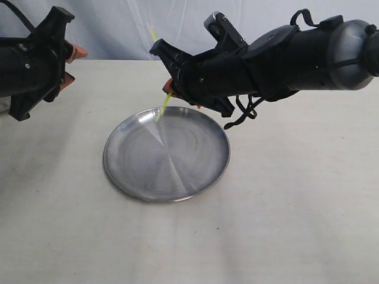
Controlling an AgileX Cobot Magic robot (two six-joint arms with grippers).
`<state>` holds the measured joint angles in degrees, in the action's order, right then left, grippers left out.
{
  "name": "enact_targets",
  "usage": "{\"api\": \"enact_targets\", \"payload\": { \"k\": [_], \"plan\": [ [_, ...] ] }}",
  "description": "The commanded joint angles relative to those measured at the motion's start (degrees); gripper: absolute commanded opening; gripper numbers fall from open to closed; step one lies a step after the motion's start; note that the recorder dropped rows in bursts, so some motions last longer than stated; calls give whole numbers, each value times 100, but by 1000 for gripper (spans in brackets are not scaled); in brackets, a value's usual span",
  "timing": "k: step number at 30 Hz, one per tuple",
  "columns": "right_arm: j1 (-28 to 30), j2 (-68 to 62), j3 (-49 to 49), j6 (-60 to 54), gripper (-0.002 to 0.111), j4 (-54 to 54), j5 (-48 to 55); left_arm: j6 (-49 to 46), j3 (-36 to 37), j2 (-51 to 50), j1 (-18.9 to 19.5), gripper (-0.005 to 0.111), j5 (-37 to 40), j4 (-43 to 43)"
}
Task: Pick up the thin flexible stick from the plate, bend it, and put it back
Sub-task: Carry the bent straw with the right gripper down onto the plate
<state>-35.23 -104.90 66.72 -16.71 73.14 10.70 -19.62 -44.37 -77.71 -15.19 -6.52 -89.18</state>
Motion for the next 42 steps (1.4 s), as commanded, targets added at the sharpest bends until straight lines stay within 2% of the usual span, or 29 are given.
{"api": "enact_targets", "payload": {
  "k": [1,7,15,23,34,42],
  "plan": [
    [341,61,-22,10,-1,-623,789,-40,29,37,28,48,-107,23],
    [790,61,-22,102,-1,-1336,1731,-40,29,37,28,47,-94,14],
    [852,61,-22,137,-1,-2595,2244,77,29,37,28,47,153,14],
    [852,61,-10,246,-1,-3088,2416,-1,29,37,28,47,486,168],
    [852,39,-10,1221,-1,-4472,2249,-1,29,37,28,47,211,420],
    [834,-165,310,1253,-1,-4571,2317,-42,29,37,28,47,224,745]
  ]
}}
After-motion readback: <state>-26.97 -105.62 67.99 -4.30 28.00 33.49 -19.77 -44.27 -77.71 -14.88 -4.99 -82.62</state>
